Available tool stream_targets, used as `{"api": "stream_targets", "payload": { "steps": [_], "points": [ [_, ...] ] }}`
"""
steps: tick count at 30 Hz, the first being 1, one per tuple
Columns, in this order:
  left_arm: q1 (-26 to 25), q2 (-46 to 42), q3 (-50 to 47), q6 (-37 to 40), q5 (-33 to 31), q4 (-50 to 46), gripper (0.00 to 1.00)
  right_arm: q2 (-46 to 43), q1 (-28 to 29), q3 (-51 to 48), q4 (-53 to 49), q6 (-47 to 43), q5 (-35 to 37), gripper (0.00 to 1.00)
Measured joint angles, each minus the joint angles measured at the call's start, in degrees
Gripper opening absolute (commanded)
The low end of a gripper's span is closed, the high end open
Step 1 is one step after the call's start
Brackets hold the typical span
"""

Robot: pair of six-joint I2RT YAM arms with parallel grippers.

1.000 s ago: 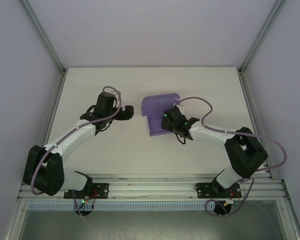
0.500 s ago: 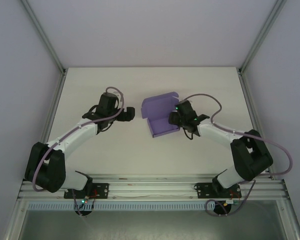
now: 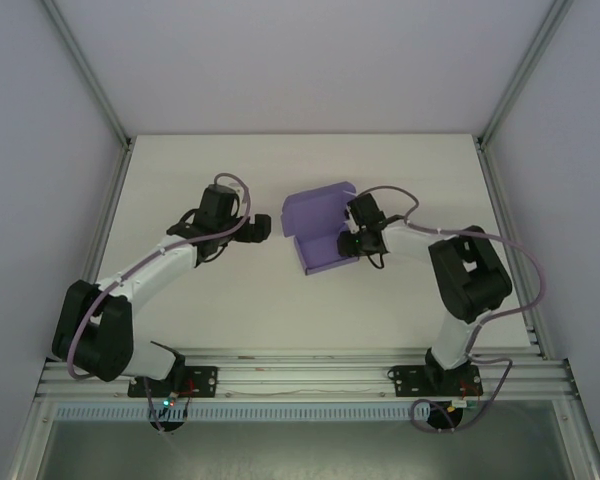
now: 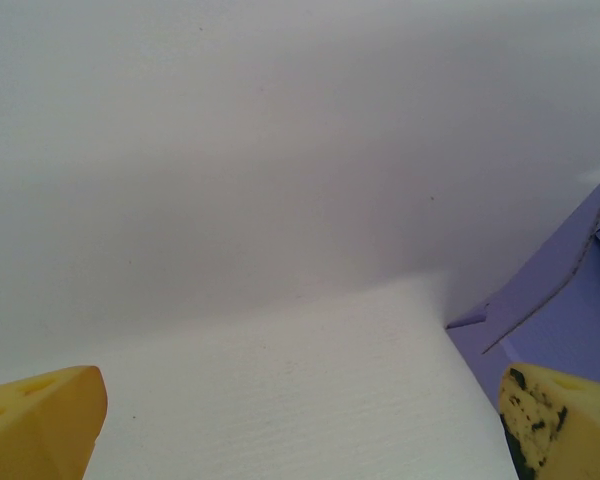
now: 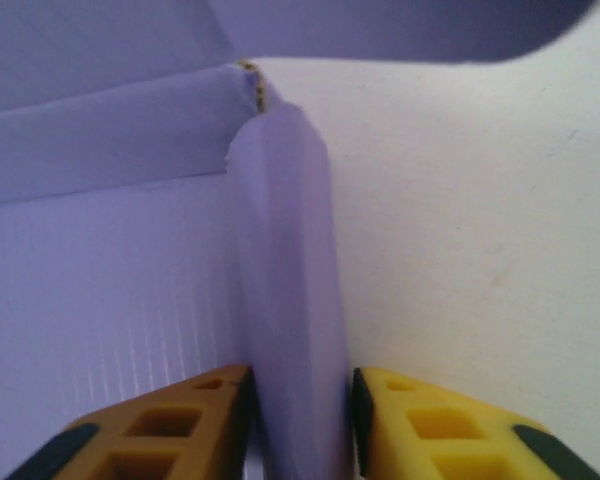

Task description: Assemble paper box

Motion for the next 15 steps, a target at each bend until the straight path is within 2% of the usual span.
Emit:
{"api": "stream_targets", "payload": {
  "steps": [1, 3, 9, 15],
  "points": [
    [0.0, 0.1, 0.0, 0.0, 0.0, 0.0, 1.00, 0.5, 0.0, 0.5, -0.1, 0.0, 0.5, 0.12],
    [0.0, 0.1, 0.0, 0.0, 0.0, 0.0, 1.00, 1.2, 0.0, 1.4, -0.5, -0.3, 1.3, 0.00],
    [0.0, 0.1, 0.0, 0.0, 0.0, 0.0, 1.00, 4.0, 1.0, 5.5, -3.0, 2.2, 5.4, 0.00],
    [-0.4, 0.7, 0.0, -0.1, -0.2, 0.0, 1.00, 9.3, 6.5, 13.8, -12.2, 8.1, 17.6, 0.00]
  ]
}}
